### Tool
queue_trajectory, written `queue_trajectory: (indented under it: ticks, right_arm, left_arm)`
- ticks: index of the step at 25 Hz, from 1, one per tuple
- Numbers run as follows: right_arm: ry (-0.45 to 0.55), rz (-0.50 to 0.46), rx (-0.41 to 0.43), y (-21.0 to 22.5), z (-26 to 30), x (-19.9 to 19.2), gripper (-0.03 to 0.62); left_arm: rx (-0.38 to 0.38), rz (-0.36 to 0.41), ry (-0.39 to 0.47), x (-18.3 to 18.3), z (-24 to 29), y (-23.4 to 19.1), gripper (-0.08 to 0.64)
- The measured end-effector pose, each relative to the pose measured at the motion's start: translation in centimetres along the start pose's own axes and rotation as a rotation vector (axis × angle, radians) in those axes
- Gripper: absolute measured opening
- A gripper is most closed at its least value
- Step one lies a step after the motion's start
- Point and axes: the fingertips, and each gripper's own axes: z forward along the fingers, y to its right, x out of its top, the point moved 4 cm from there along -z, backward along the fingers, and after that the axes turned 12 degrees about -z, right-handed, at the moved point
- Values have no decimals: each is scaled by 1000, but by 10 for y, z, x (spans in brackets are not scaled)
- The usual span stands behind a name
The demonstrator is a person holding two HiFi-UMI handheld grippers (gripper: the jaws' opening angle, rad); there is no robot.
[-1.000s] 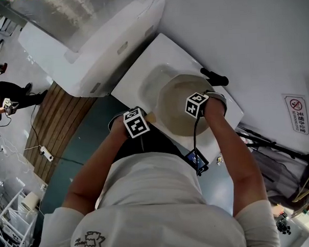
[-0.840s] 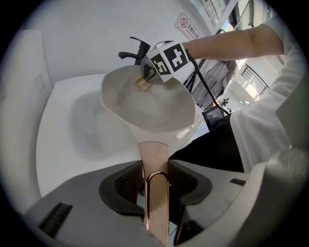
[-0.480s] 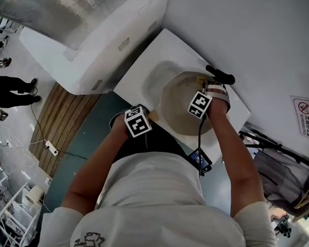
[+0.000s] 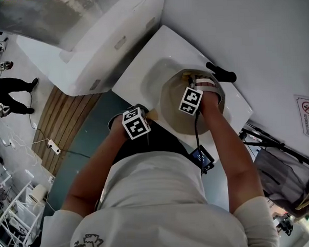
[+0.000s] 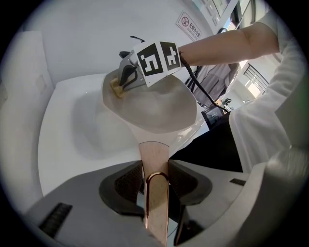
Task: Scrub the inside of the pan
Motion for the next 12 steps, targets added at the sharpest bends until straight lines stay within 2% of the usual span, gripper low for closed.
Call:
queue_trajectory:
  ticks: [5,12]
  right_arm:
    - [117,19,40,-6,3,24,46]
    - [375,85,162,-19,-13,64,46]
  left_arm:
    - [2,0,6,1,1,-1,163]
    - [6,0,11,-1,-1,-2,164]
